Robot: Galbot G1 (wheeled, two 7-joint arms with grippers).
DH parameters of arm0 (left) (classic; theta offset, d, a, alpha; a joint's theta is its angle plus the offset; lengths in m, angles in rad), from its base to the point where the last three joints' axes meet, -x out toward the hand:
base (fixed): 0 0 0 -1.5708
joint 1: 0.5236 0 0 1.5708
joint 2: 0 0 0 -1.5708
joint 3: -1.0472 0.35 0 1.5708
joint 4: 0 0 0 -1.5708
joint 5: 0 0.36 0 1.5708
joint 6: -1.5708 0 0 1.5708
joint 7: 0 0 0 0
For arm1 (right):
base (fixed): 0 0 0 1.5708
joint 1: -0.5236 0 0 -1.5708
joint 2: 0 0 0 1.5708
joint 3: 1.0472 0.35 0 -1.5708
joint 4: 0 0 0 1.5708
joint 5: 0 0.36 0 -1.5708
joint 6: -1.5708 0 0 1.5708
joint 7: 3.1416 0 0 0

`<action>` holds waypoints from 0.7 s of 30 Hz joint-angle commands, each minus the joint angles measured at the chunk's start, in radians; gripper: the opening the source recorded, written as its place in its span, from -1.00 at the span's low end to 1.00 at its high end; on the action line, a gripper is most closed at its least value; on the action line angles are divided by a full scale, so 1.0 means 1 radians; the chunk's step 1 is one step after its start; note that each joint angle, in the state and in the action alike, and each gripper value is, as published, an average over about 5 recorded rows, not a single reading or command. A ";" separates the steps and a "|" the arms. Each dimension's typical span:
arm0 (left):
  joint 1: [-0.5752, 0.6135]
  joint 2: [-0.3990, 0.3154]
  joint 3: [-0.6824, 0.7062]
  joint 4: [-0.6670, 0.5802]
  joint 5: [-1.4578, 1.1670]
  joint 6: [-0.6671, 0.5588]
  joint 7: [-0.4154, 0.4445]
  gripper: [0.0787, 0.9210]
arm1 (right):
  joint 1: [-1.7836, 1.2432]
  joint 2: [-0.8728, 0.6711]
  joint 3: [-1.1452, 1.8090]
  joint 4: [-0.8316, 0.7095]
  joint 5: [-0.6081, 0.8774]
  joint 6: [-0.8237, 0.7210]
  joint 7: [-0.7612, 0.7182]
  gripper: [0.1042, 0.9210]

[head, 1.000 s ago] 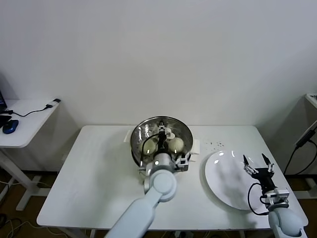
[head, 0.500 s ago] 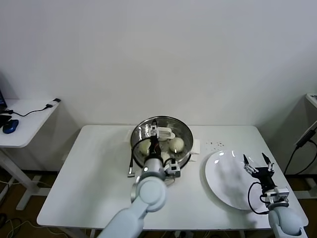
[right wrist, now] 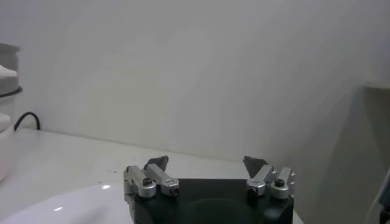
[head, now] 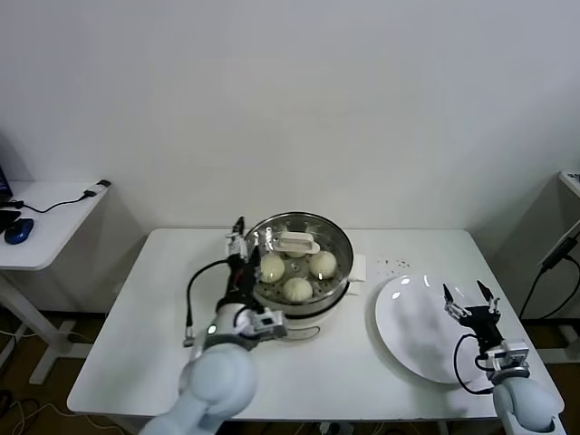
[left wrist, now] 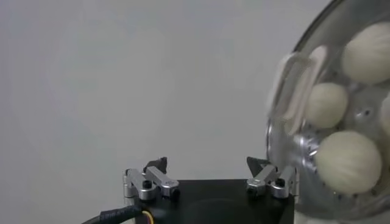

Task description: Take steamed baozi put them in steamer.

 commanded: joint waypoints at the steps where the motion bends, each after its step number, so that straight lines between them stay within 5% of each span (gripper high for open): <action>1: 0.249 0.079 -0.468 -0.128 -0.795 -0.301 -0.331 0.77 | -0.038 0.014 0.001 0.107 0.030 -0.073 -0.011 0.76; 8: 0.442 -0.042 -0.756 -0.045 -1.241 -0.588 -0.294 0.77 | -0.067 0.037 -0.004 0.149 0.012 -0.092 -0.010 0.76; 14: 0.531 -0.122 -0.817 0.037 -1.408 -0.740 -0.249 0.77 | -0.079 0.037 -0.005 0.167 0.010 -0.108 -0.014 0.76; 21: 0.542 -0.173 -0.825 0.088 -1.410 -0.781 -0.219 0.77 | -0.094 0.033 -0.005 0.184 0.020 -0.122 -0.049 0.76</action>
